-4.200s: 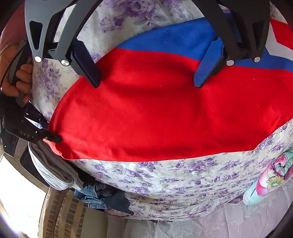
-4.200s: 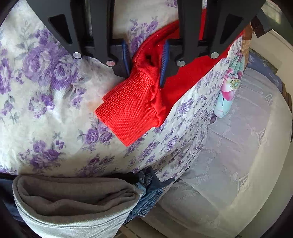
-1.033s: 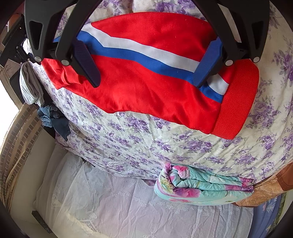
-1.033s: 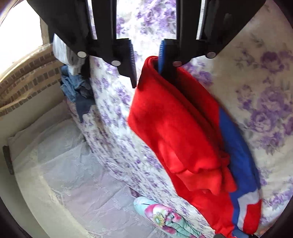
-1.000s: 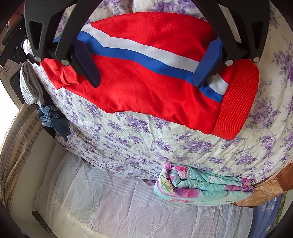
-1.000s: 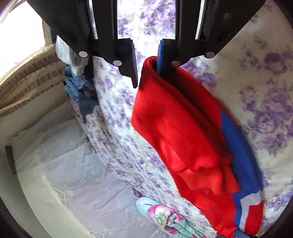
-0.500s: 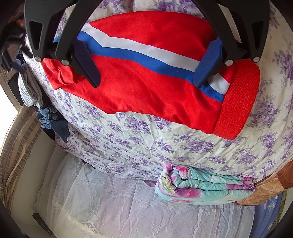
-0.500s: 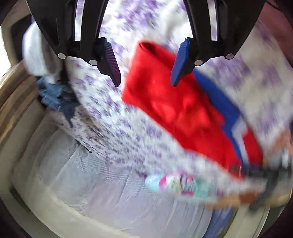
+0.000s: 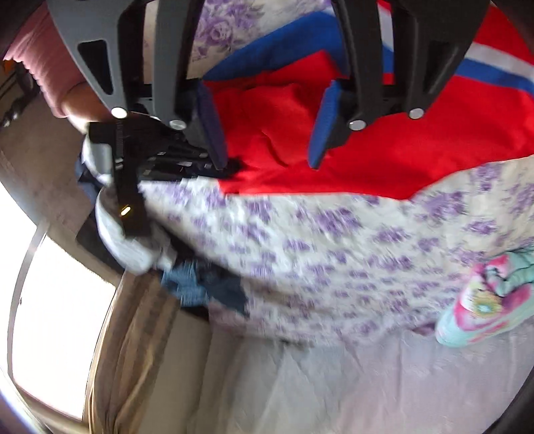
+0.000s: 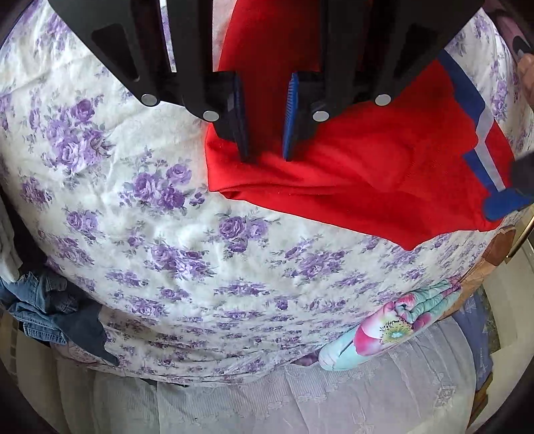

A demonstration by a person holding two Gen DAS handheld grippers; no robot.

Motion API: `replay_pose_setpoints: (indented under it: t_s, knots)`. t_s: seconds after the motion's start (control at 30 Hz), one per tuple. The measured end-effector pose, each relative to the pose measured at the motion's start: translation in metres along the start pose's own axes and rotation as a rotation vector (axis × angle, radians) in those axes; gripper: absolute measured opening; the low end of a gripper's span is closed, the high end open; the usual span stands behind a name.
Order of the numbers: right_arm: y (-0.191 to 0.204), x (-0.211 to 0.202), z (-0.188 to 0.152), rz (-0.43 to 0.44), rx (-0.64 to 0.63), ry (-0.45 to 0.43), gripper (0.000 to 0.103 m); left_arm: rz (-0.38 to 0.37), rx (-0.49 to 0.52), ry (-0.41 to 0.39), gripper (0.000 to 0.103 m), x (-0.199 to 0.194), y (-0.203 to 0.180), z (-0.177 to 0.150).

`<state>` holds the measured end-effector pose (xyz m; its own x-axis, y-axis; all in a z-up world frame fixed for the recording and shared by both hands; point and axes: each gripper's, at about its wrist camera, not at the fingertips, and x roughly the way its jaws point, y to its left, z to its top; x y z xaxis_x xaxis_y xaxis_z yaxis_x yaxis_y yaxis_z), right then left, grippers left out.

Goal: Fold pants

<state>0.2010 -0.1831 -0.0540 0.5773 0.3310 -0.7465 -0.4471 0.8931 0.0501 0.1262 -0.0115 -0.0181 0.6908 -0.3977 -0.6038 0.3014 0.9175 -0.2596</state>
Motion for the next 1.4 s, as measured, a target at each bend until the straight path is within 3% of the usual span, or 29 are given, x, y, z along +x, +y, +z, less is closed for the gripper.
replay_pose_setpoints:
  t_s: [0.1,0.23,0.33,0.47,0.53,0.6,0.67,0.93,1.07,1.2,1.4]
  knots:
    - [0.001,-0.025,0.0,0.0,0.017,-0.016,0.021,0.03,-0.008,0.163,0.045,0.044,0.002,-0.014]
    - [0.013,-0.079,-0.02,0.044,0.0,-0.115,0.025,0.021,0.009,0.125,0.046,0.036,0.004,-0.026]
    - [0.018,-0.061,-0.051,0.005,-0.03,-0.001,0.027,0.01,0.009,0.102,0.046,0.033,0.004,-0.031]
    - [0.017,-0.073,-0.06,-0.001,0.012,-0.057,0.027,0.026,0.064,0.088,0.055,0.04,-0.006,-0.029]
    - [0.017,-0.086,-0.062,0.005,0.03,-0.087,0.033,0.038,0.089,0.086,0.06,0.045,-0.01,-0.027]
    - [0.018,-0.077,-0.072,-0.007,-0.003,-0.047,0.037,0.033,0.094,0.085,0.063,0.046,-0.01,-0.027]
    - [0.016,-0.075,-0.085,0.003,0.005,-0.109,0.038,0.023,0.096,0.084,0.066,0.046,-0.011,-0.027]
    - [0.01,-0.073,-0.084,0.047,0.055,-0.146,0.042,0.028,0.133,0.088,0.077,0.047,-0.018,-0.029]
    - [0.009,-0.074,-0.085,0.057,0.059,-0.151,0.044,0.038,0.144,0.091,0.093,0.048,-0.02,-0.03]
    - [0.011,-0.074,-0.086,0.067,0.044,-0.152,0.051,0.034,0.13,0.079,0.094,0.044,-0.018,-0.03]
    - [0.026,-0.072,-0.086,0.021,-0.043,-0.135,0.064,0.059,0.011,0.04,0.094,0.009,-0.001,-0.026]
